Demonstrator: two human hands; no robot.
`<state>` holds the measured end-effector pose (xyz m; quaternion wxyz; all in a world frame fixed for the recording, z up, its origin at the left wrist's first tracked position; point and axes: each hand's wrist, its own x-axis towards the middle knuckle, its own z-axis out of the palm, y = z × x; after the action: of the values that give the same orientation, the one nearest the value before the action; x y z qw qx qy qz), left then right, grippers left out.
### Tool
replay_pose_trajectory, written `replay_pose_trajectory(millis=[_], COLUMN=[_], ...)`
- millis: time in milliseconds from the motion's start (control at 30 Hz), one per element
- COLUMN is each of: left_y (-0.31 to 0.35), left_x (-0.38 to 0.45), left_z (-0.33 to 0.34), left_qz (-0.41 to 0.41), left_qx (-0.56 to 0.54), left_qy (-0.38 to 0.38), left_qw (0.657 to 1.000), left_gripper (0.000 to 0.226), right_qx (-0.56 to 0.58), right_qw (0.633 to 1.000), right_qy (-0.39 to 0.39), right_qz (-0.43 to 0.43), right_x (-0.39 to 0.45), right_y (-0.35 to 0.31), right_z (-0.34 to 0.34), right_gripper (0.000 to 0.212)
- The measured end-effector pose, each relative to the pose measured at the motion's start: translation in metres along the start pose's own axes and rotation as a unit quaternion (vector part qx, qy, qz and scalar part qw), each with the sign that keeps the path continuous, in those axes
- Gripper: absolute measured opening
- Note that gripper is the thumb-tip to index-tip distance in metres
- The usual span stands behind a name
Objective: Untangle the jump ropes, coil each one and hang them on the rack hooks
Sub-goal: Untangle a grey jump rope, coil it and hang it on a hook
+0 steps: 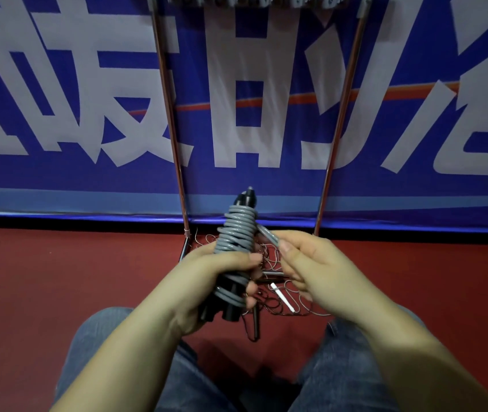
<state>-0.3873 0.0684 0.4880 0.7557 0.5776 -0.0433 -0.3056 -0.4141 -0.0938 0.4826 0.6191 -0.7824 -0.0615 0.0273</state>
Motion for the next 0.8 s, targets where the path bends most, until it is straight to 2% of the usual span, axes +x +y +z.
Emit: replay_pose_trajectory(millis=[133,233,300,400,467,533,633,700,800], left_y=[0.005,0.001,-0.004,-0.011,-0.014,-0.017,-0.019,-0.019,-0.012], left_x=[0.000,0.002,0.007,0.011,0.011,0.011,0.011,0.008,0.003], left_z=[-0.004,-0.005,-0.009,-0.013,-0.011,-0.008,-0.005,-0.003,-0.003], left_qz=[0.000,0.032,0.084,0.134,0.144,0.150,0.151,0.160,0.185], left_qx=[-0.012,0.108,0.266,0.517,0.599,0.652,0.709,0.724,0.733], left_qy=[0.029,0.087,0.157,0.218,0.230,0.226,0.188,0.150,0.131], left_qw=[1.000,0.990,0.947,0.817,0.753,0.708,0.662,0.653,0.642], left_gripper=[0.023,0.021,0.019,0.019,0.017,0.019,0.019,0.019,0.024], right_qx=[-0.194,-0.315,-0.361,-0.407,-0.432,-0.440,-0.453,-0.455,-0.408], right_qw=[0.981,0.949,0.933,0.913,0.902,0.898,0.891,0.890,0.910], right_qy=[0.000,0.013,0.014,0.005,-0.007,-0.017,-0.035,-0.029,0.016], right_qz=[-0.016,-0.019,-0.012,-0.003,-0.002,-0.002,-0.003,-0.019,-0.072], right_x=[-0.004,-0.006,-0.009,-0.011,-0.011,-0.009,-0.008,-0.007,-0.003], right_y=[0.000,-0.005,-0.009,-0.017,-0.021,-0.024,-0.030,-0.032,-0.027], right_z=[-0.008,-0.009,-0.008,-0.006,-0.006,-0.008,-0.012,-0.017,-0.023], right_gripper=[0.021,0.024,0.031,0.033,0.033,0.034,0.037,0.037,0.037])
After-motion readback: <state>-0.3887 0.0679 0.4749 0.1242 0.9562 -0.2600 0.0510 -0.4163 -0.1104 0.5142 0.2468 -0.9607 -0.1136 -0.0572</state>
